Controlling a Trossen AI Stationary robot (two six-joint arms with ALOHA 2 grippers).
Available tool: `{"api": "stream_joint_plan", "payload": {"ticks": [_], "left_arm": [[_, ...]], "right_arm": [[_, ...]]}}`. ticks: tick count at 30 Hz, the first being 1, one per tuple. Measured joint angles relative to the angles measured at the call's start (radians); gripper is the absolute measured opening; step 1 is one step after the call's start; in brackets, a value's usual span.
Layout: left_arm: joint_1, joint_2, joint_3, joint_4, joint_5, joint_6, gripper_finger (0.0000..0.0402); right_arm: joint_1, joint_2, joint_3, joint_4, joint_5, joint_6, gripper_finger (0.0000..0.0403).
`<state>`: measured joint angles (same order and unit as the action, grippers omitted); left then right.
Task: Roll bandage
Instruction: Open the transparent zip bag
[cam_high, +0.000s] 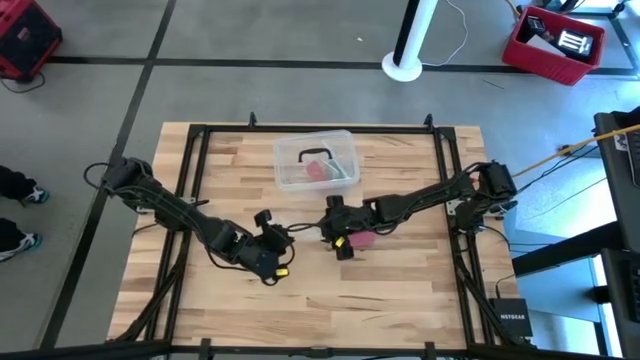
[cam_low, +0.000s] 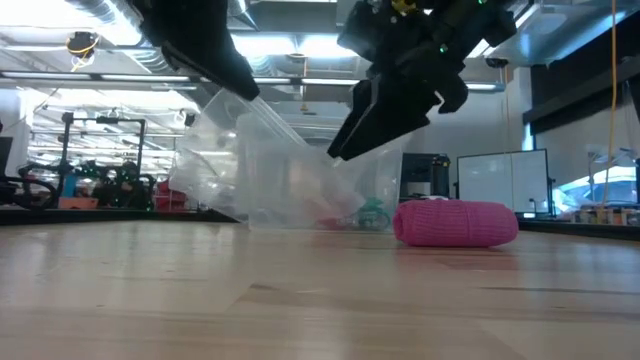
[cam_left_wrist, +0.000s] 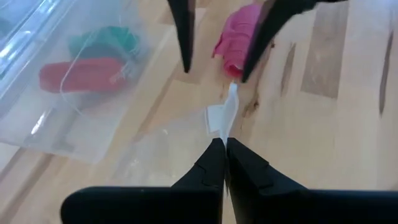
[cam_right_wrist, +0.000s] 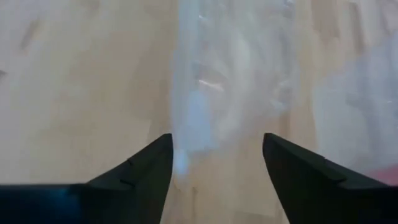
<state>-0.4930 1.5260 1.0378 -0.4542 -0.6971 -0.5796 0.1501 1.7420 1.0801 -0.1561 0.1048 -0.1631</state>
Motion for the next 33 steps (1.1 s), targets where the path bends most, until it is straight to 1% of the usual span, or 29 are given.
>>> {"api": "stream_joint_plan", "payload": {"ticks": [4, 9, 10, 13, 14, 17, 22, 28, 30, 31, 33], "left_arm": [[-0.012, 0.024, 0.0, 0.0, -0.003, -0.026, 0.0], [-0.023, 0.05, 0.0, -0.002, 0.015, -0.038, 0.0], [-0.025, 0.052, 0.0, 0.001, 0.012, -0.043, 0.0], [-0.029, 0.053, 0.0, 0.001, -0.005, -0.05, 0.0], [-0.031, 0.053, 0.0, 0.003, -0.007, -0.051, 0.0], [-0.031, 0.053, 0.0, 0.004, -0.011, -0.054, 0.0], [-0.031, 0.053, 0.0, 0.003, -0.013, -0.074, 0.0], [-0.031, 0.053, 0.0, 0.002, -0.013, -0.076, 0.0], [-0.031, 0.053, 0.0, 0.002, -0.013, -0.077, 0.0], [-0.031, 0.053, 0.0, 0.003, -0.013, -0.079, 0.0], [-0.035, 0.053, -0.001, 0.023, -0.013, -0.077, 0.0]], "right_arm": [[0.0, 0.006, 0.001, 0.049, -0.066, 0.0, 0.0254], [0.001, 0.008, 0.0, 0.085, -0.079, 0.004, 0.0255], [0.001, 0.008, 0.0, 0.079, -0.104, 0.011, 0.0255], [0.0, 0.017, 0.0, 0.057, -0.253, 0.034, 0.0255], [0.0, 0.024, 0.0, 0.051, -0.277, 0.036, 0.0255], [0.002, 0.032, -0.001, 0.047, -0.269, 0.035, 0.0255], [0.0, 0.032, -0.001, 0.114, -0.207, 0.059, 0.0255], [0.0, 0.032, -0.001, 0.144, -0.177, 0.054, 0.0255], [0.0, 0.032, -0.001, 0.153, -0.181, 0.054, 0.0255], [0.0, 0.031, 0.0, 0.136, -0.204, 0.058, 0.0255], [0.0, 0.031, 0.0, 0.049, -0.247, 0.067, 0.0255]]}}
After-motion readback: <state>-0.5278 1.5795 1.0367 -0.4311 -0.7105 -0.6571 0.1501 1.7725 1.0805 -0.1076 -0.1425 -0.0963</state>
